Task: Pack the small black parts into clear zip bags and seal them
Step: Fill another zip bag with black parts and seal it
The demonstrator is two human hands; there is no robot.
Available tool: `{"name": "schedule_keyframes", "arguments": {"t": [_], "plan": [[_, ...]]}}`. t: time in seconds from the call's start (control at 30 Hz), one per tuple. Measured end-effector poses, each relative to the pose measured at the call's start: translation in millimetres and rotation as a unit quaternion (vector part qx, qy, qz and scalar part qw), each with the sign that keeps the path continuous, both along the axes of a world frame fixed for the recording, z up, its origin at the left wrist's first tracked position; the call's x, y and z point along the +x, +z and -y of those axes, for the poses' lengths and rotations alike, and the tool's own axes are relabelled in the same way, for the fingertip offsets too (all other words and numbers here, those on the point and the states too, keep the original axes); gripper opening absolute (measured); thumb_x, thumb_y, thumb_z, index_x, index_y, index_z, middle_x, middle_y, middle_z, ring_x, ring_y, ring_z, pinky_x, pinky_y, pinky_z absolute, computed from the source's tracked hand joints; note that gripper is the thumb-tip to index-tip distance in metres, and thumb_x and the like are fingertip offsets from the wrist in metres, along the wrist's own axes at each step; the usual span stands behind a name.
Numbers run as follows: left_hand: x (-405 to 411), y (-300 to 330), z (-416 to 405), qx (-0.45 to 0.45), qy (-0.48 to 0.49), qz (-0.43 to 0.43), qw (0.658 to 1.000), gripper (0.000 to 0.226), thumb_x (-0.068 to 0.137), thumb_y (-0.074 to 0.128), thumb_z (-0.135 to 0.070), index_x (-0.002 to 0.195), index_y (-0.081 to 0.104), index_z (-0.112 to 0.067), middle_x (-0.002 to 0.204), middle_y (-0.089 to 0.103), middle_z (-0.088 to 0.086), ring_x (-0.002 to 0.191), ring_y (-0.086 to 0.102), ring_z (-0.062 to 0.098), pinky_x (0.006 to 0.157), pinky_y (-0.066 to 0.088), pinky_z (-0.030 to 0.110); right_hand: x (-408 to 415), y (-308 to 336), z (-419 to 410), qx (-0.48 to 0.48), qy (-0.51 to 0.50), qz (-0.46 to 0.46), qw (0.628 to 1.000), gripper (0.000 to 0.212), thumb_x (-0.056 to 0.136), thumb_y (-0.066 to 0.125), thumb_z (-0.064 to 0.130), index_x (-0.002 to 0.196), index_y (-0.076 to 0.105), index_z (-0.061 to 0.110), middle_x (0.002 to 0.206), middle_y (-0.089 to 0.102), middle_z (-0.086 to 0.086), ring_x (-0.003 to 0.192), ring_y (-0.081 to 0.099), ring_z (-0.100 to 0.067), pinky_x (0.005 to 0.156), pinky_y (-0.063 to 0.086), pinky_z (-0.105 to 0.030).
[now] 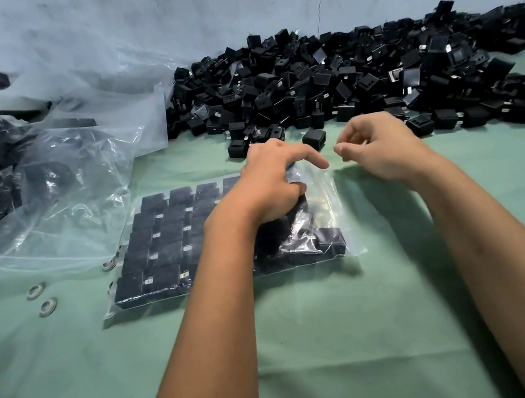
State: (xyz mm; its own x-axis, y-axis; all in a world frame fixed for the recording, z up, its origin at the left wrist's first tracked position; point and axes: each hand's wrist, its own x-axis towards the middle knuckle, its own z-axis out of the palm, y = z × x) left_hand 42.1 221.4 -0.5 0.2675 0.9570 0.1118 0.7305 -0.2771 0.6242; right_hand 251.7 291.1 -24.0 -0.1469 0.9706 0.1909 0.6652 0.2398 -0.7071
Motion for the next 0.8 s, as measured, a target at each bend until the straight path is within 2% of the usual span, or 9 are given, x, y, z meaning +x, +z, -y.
{"name": "schedule_keyframes", "arguments": {"t": [0.1, 0.17, 0.23, 0.33, 0.43, 0.53, 0.63, 0.7, 0.8], "plan": [[3.2, -1.3, 0.5, 0.000, -0.009, -0.001, 1.000, 0.057, 0.093, 0.058, 0.002, 0.110, 0.070, -0.051, 0.126, 0.047, -0.006, 0.134, 0.027, 0.018, 0.121, 0.022, 0.050, -15.6, -15.0, -0.9, 0.052, 0.036, 0.124, 0.990, 0.037, 0.101, 0.060, 0.018, 0.136, 0.060, 0.031, 0.150, 0.047, -0.003, 0.133, 0.040, -0.025, 0.115, 0.035, -0.046], [3.7, -2.3, -0.6, 0.006, -0.012, -0.002, 1.000, 0.057, 0.094, 0.058, 0.004, 0.106, 0.071, -0.050, 0.126, 0.047, -0.009, 0.135, 0.026, 0.016, 0.121, 0.020, 0.051, -23.0, -19.6, 0.2, 0.023, 0.057, 0.193, 0.979, 0.060, 0.102, 0.052, 0.017, 0.153, 0.039, 0.045, 0.169, 0.015, 0.003, 0.151, 0.011, -0.025, 0.120, 0.018, -0.052], [2.9, -3.6, -2.5, 0.017, -0.011, -0.002, 1.000, 0.052, 0.094, 0.059, 0.003, 0.105, 0.073, -0.046, 0.125, 0.047, -0.010, 0.134, 0.027, 0.016, 0.122, 0.021, 0.051, -26.8, -23.4, 0.1, 0.001, 0.065, 0.244, 0.967, 0.066, 0.102, 0.045, 0.018, 0.155, 0.028, 0.054, 0.172, 0.002, 0.005, 0.156, -0.003, -0.023, 0.121, 0.009, -0.053], [1.4, -4.9, -3.9, 0.030, -0.009, 0.007, 0.999, 0.038, 0.094, 0.068, -0.004, 0.101, 0.076, -0.040, 0.122, 0.046, -0.010, 0.133, 0.029, 0.016, 0.120, 0.028, 0.048, -26.9, -24.4, -0.4, 0.021, 0.040, 0.240, 0.970, 0.048, 0.103, 0.050, 0.028, 0.144, 0.048, 0.051, 0.166, 0.024, 0.005, 0.153, 0.008, -0.026, 0.119, 0.010, -0.051], [1.1, -6.1, -3.1, 0.041, -0.007, 0.000, 0.999, 0.022, 0.089, 0.078, -0.016, 0.097, 0.076, -0.037, 0.118, 0.047, -0.012, 0.130, 0.031, 0.014, 0.118, 0.030, 0.046, -24.7, -22.1, 1.2, 0.060, -0.020, 0.179, 0.982, 0.018, 0.092, 0.070, 0.044, 0.106, 0.068, 0.033, 0.123, 0.059, 0.005, 0.128, 0.041, -0.030, 0.106, 0.032, -0.048], [0.2, -6.5, -3.0, 0.047, 0.001, -0.006, 0.999, 0.018, 0.086, 0.082, -0.020, 0.095, 0.076, -0.035, 0.118, 0.048, -0.010, 0.127, 0.031, 0.013, 0.117, 0.029, 0.041, -20.6, -17.2, 3.1, 0.115, -0.072, 0.130, 0.982, 0.030, 0.083, 0.079, 0.048, 0.075, 0.058, 0.028, 0.089, 0.059, 0.007, 0.103, 0.054, -0.026, 0.091, 0.046, -0.044], [-1.1, -4.8, -3.5, 0.052, 0.002, -0.009, 0.999, 0.018, 0.084, 0.083, -0.019, 0.094, 0.077, -0.034, 0.118, 0.049, -0.008, 0.126, 0.032, 0.014, 0.114, 0.028, 0.035, -22.1, -19.5, 1.2, 0.135, -0.030, 0.123, 0.983, 0.019, 0.093, 0.071, 0.034, 0.111, 0.065, 0.032, 0.131, 0.054, -0.002, 0.131, 0.038, -0.028, 0.111, 0.037, -0.046], [-1.6, -3.7, -3.2, 0.054, 0.003, -0.008, 0.999, 0.018, 0.084, 0.083, -0.019, 0.094, 0.077, -0.032, 0.118, 0.050, -0.007, 0.126, 0.032, 0.015, 0.112, 0.027, 0.032, -26.3, -23.6, 0.3, 0.062, 0.048, 0.183, 0.980, 0.051, 0.099, 0.061, 0.025, 0.145, 0.049, 0.042, 0.166, 0.024, 0.001, 0.152, 0.013, -0.025, 0.120, 0.021, -0.052], [-1.5, -2.9, -2.4, 0.053, 0.005, -0.011, 0.999, 0.018, 0.084, 0.083, -0.018, 0.095, 0.077, -0.031, 0.120, 0.051, -0.006, 0.128, 0.032, 0.015, 0.110, 0.026, 0.029, -28.6, -25.4, -1.3, 0.027, 0.068, 0.220, 0.973, 0.053, 0.102, 0.054, 0.024, 0.151, 0.045, 0.043, 0.170, 0.018, 0.007, 0.155, 0.010, -0.024, 0.120, 0.019, -0.054]]}}
